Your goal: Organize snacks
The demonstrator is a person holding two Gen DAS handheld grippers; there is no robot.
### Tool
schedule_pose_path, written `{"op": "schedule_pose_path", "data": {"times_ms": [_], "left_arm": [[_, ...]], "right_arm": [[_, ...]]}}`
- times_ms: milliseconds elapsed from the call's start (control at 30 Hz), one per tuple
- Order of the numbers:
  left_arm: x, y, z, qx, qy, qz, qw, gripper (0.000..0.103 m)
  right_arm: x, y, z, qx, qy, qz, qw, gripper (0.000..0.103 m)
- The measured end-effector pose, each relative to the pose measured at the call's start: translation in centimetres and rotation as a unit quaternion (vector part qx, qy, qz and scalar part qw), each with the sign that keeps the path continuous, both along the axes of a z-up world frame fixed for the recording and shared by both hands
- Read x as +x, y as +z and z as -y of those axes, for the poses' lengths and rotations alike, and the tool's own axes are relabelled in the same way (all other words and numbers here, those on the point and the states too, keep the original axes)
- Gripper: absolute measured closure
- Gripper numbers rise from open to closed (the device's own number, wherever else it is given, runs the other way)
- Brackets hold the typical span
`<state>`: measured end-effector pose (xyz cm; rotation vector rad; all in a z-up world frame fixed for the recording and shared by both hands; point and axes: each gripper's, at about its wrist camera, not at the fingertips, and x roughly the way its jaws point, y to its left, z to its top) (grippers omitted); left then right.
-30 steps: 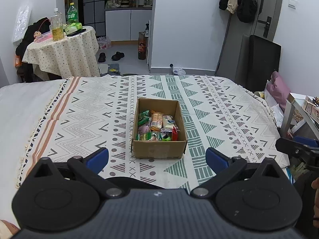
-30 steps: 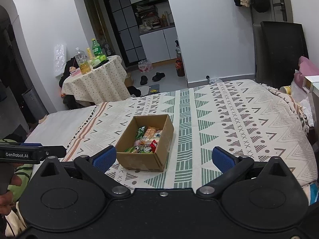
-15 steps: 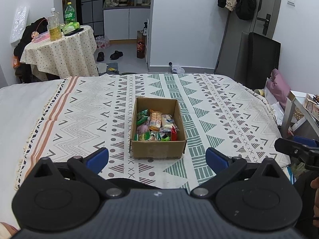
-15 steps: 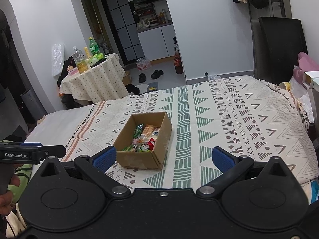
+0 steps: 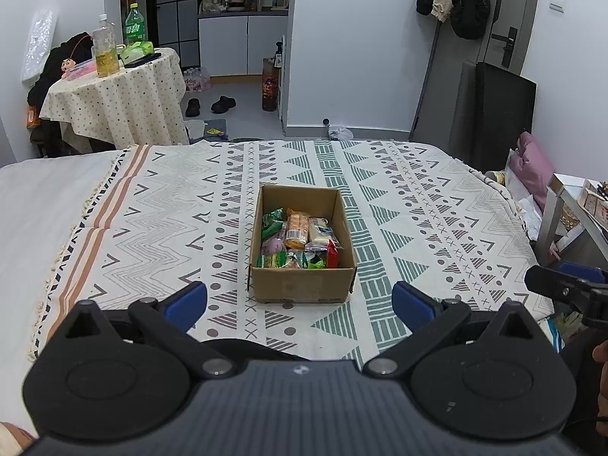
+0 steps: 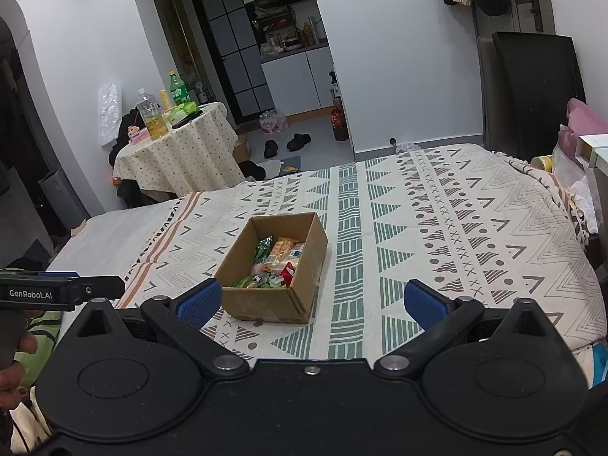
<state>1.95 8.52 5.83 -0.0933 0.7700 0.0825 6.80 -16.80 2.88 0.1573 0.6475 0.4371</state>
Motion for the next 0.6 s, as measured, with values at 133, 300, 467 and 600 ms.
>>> {"op": "schedule_pose_path", "data": {"times_ms": [133, 300, 467, 600], "left_arm": [[-0.11, 0.03, 0.05, 0.001, -0.001, 0.001, 1.0, 0.0], [-0.3, 0.19, 0.02, 0.0, 0.001, 0.003, 1.0, 0.0], [-0.31, 0.2, 0.01, 0.001, 0.0, 0.003, 1.0, 0.0], [-0.32, 0.19, 0.01, 0.0, 0.001, 0.003, 1.0, 0.0]], "right_arm": [[-0.06, 0.04, -0.02, 0.001, 0.0, 0.0, 1.0, 0.0], [-0.07, 0.17, 0.04, 0.0, 0.001, 0.002, 1.0, 0.0], [-0.1, 0.22, 0.11, 0.0, 0.001, 0.002, 1.0, 0.0], [-0.11, 0.2, 0.07, 0.001, 0.001, 0.001, 1.0, 0.0]]}}
